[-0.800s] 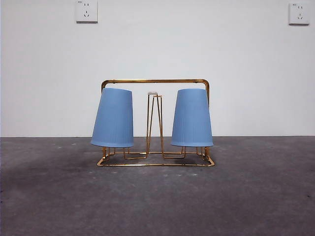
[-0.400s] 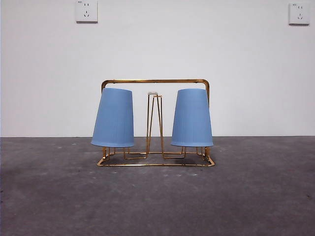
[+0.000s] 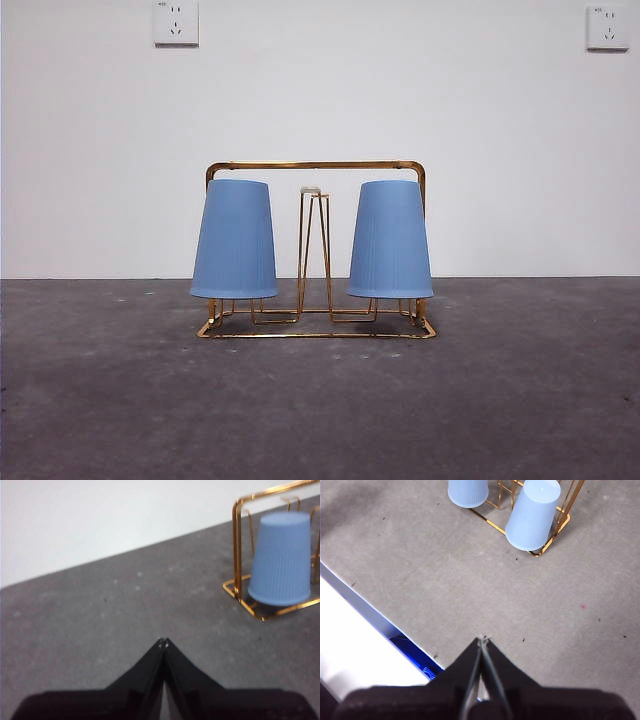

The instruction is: Pick up cup 1,put cup 1 in the cup rack,pick up cup 2,put cup 2 in the cup rack

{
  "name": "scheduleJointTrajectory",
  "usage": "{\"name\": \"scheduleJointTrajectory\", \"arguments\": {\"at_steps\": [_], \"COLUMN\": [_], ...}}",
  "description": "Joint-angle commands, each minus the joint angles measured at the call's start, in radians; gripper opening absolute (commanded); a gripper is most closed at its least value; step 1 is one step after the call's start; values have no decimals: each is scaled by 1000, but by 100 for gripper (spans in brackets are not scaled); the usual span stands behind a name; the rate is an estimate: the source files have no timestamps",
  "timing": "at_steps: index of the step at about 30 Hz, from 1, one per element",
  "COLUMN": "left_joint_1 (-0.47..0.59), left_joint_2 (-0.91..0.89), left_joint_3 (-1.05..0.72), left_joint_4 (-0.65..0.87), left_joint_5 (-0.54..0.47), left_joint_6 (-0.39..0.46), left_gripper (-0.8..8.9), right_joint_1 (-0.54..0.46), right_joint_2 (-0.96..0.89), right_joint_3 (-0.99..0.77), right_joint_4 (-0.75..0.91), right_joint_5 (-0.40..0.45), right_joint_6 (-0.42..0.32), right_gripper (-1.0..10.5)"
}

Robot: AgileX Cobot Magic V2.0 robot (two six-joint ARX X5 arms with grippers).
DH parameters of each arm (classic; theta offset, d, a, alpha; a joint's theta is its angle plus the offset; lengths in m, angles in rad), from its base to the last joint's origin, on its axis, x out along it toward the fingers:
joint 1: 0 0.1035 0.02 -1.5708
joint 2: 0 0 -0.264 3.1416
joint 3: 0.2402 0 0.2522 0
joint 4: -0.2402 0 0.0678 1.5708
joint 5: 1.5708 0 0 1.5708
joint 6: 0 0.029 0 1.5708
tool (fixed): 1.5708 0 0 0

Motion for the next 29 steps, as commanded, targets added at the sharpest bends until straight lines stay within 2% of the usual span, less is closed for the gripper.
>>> {"name": "scheduleJointTrajectory", "arguments": {"at_steps": [1,7,13,29], "left_joint_1": [3,3,3,3], "left_joint_2": [-34,-98,-98,-86], "left_joint_3": [-48,-127,-135,-135], "left_joint_4": [8,10,24,24], "left_joint_5": [-3,-2,6,1], "left_joint_6": [-21,-82,-127,-127], "left_gripper": [-3,-3,-3,-3], "right_joint_1": [0,0,-1,0], "right_joint_2": [0,0,0,0], "right_joint_3": [-8,-8,-7,-7], "right_joint_4": [-23,-23,-22,-22], "right_joint_5": [1,1,4,15], "right_joint_6": [10,10,10,10], "right_gripper": [2,2,2,2]}}
